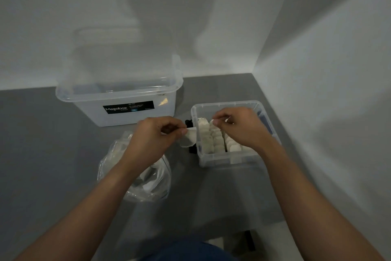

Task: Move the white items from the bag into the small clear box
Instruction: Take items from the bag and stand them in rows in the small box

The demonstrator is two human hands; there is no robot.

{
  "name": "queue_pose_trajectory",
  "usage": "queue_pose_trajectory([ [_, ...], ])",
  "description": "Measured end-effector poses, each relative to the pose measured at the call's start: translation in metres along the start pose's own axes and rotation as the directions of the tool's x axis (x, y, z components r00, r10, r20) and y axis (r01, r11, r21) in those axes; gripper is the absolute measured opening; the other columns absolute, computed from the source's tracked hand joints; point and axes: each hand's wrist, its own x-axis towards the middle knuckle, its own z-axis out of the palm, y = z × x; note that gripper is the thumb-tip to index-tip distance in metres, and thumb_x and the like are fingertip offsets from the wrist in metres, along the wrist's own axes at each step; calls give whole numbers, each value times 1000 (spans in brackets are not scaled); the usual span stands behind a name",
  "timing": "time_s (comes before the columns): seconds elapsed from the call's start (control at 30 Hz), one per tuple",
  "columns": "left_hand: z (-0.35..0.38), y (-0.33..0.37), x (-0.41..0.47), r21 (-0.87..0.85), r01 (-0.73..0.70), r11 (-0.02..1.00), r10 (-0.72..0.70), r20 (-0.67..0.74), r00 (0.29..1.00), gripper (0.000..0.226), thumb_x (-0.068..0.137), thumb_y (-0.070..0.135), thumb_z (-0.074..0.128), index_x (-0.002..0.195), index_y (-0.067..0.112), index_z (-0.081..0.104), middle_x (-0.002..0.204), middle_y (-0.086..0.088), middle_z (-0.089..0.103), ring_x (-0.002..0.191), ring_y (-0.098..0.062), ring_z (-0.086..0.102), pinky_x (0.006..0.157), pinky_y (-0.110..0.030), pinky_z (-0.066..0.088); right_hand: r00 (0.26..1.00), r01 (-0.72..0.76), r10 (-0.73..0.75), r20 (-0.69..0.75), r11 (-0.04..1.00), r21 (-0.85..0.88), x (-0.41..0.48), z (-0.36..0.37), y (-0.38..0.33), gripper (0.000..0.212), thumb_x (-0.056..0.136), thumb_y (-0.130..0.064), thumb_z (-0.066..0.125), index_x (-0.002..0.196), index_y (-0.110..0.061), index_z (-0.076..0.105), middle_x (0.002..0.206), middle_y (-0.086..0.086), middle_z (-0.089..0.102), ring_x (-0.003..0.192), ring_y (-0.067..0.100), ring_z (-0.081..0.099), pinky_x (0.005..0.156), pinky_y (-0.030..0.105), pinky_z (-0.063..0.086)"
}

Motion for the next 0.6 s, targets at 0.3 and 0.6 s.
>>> queue_pose_trajectory([
  [0.3,27,23,21,7,-152,988,151,88,985,8,86,21,80,93,23,80,84,14,76,79,-1,71,80,-21,57,981,191,-189,38,981,-44,-31,-25,-29,17,93,-31,73,109,-31,78,93,-21,74,84,0,68,78,20,53],
  [0.6,40,10,17,326,-54,944,-61,332,941,91,71,58,84,148,28,45,148,5,46,129,-15,49,105,-31,40,999,30,-32,-16,988,-148,-21,-10,2,13,97,-29,67,103,-26,78,100,-12,76,83,4,65,82,29,55],
])
